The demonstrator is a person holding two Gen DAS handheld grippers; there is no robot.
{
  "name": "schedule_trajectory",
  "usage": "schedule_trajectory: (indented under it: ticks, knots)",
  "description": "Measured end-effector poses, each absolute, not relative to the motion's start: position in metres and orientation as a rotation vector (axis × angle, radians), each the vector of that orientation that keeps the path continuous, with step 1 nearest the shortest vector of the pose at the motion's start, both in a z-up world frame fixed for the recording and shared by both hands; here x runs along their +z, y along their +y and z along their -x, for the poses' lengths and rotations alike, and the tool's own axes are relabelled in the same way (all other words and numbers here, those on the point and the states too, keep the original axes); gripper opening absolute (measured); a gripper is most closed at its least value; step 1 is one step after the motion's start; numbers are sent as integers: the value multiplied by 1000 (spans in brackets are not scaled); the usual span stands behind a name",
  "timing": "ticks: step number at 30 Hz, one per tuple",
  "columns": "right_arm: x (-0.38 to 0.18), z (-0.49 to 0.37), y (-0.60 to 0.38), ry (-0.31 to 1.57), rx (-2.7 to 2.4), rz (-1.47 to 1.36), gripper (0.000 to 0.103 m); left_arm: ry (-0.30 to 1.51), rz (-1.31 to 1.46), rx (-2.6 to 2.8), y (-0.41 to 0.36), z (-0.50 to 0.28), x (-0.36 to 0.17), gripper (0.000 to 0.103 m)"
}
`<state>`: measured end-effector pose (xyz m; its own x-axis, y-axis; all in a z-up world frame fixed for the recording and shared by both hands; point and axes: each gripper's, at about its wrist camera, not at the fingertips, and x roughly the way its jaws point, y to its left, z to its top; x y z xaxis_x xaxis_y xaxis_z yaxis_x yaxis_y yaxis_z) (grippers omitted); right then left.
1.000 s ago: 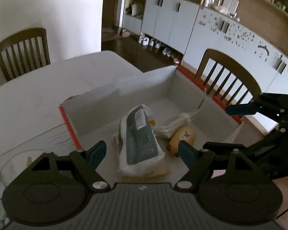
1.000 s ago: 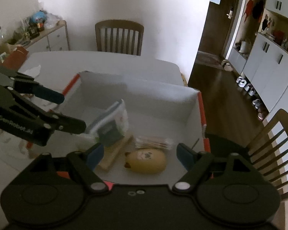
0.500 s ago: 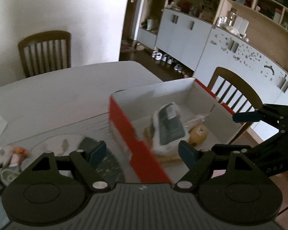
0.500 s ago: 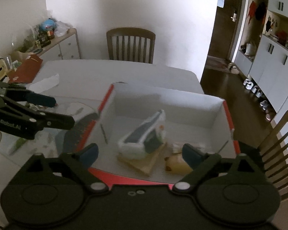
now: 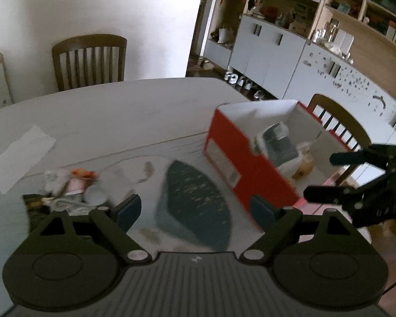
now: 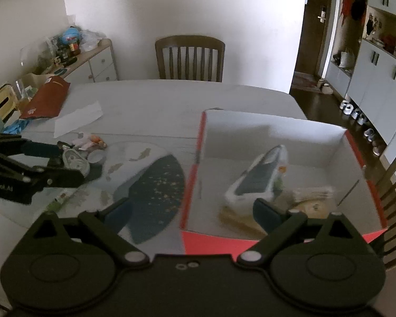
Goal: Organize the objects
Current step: 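Withdraw both grippers from the box back over the table, then grasp the black snack bag with the left gripper while the right gripper grasps the white tube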
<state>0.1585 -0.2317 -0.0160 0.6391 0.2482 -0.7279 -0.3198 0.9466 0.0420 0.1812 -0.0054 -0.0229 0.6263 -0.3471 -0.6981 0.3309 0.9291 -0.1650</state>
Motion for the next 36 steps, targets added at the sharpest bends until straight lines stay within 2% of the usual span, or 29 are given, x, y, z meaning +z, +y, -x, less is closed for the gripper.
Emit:
schedule_trajectory:
  ticks: [7, 9, 23, 36]
  knots:
    - [-26, -156, -190, 843, 336, 89, 98, 824, 22, -313, 53, -172, -39, 91]
    - [-30, -156, -178, 852, 342, 87, 98, 827, 20, -284, 69, -171, -44, 103]
    - [-54, -151, -85, 921, 421, 151, 98, 847, 38, -215, 147, -173, -77, 103]
    - [-75, -155, -9, 973, 494, 240, 97, 869, -9, -120, 181, -225, -104, 103]
